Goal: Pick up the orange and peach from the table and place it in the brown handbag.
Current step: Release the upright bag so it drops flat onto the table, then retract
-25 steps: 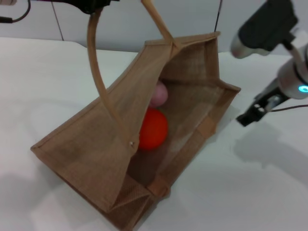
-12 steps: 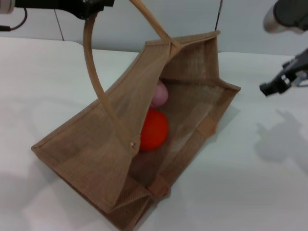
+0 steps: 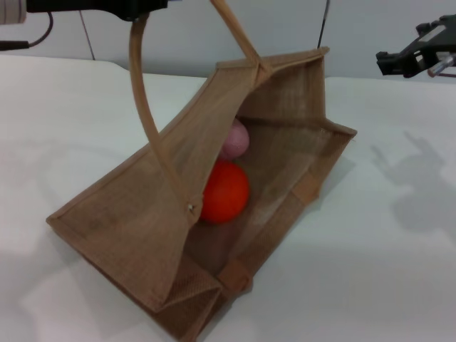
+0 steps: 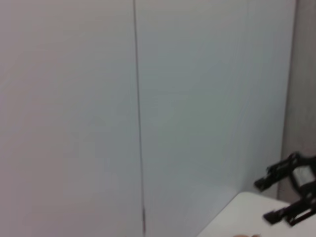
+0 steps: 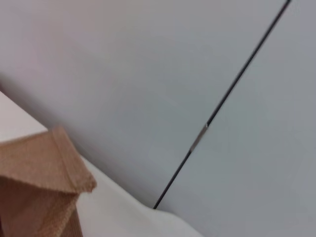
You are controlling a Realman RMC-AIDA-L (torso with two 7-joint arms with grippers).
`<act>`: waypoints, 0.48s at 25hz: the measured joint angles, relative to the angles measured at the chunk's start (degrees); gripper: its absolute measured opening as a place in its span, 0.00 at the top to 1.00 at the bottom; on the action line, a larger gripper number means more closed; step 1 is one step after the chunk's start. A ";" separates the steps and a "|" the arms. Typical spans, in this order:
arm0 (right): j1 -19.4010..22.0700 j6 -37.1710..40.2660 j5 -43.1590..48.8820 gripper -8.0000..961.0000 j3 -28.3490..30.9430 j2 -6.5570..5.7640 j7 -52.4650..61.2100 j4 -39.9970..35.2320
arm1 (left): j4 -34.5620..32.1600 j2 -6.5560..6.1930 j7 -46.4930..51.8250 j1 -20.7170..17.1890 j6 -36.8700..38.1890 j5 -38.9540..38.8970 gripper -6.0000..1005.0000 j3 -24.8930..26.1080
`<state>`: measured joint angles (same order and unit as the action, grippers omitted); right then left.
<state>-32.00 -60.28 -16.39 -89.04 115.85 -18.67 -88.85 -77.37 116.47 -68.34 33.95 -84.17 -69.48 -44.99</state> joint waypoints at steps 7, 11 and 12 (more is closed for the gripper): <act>-2.07 0.33 0.01 0.23 -0.02 -0.01 0.09 4.30 | 3.80 -0.19 -4.21 1.33 -5.39 -4.68 0.59 -0.33; -2.28 0.35 0.03 0.23 0.01 -0.01 0.11 4.48 | 7.20 -0.44 -6.24 3.28 -10.69 -7.49 0.44 0.03; -2.34 0.35 0.03 0.23 0.01 -0.03 0.12 4.50 | 8.31 -0.52 -6.93 3.71 -11.83 -8.16 0.40 0.06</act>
<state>-34.34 -59.92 -16.35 -89.03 115.83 -18.56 -84.36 -69.06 115.94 -75.27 37.66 -96.00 -77.64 -44.93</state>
